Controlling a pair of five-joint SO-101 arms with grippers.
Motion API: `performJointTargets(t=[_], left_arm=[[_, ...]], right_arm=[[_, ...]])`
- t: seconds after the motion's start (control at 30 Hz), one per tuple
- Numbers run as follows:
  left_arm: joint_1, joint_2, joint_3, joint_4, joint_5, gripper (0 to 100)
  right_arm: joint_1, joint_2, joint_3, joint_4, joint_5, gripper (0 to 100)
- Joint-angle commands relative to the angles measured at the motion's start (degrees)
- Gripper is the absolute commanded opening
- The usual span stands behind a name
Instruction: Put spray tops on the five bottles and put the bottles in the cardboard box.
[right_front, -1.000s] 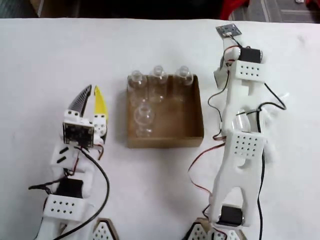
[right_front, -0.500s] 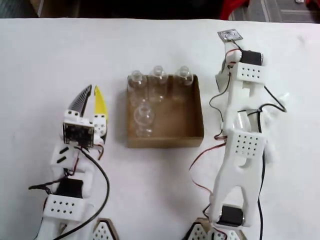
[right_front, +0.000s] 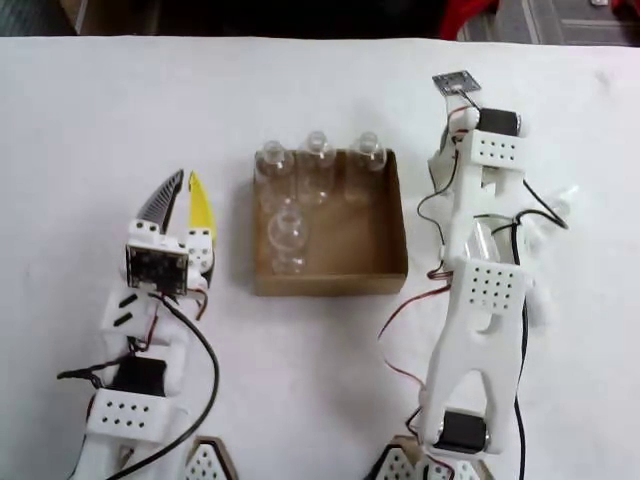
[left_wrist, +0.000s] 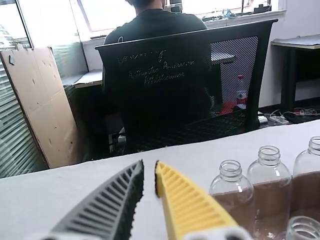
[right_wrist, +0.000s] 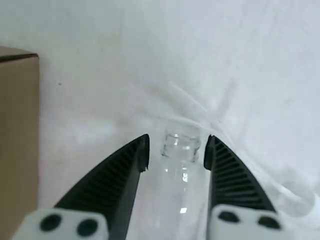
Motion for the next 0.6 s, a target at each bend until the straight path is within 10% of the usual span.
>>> performJointTargets(t=[0.0,0.57], left_arm=[[0.7,-0.7,-0.5,-1.2,-0.6,5],[0.7,-0.7,-0.5,-1.2,-0.6,5]], right_arm=[[0.8,-1.0,-2.3,-1.4,-0.6,16.2],[2.1,-5.8,-13.0,2.7,-1.1,1.7]])
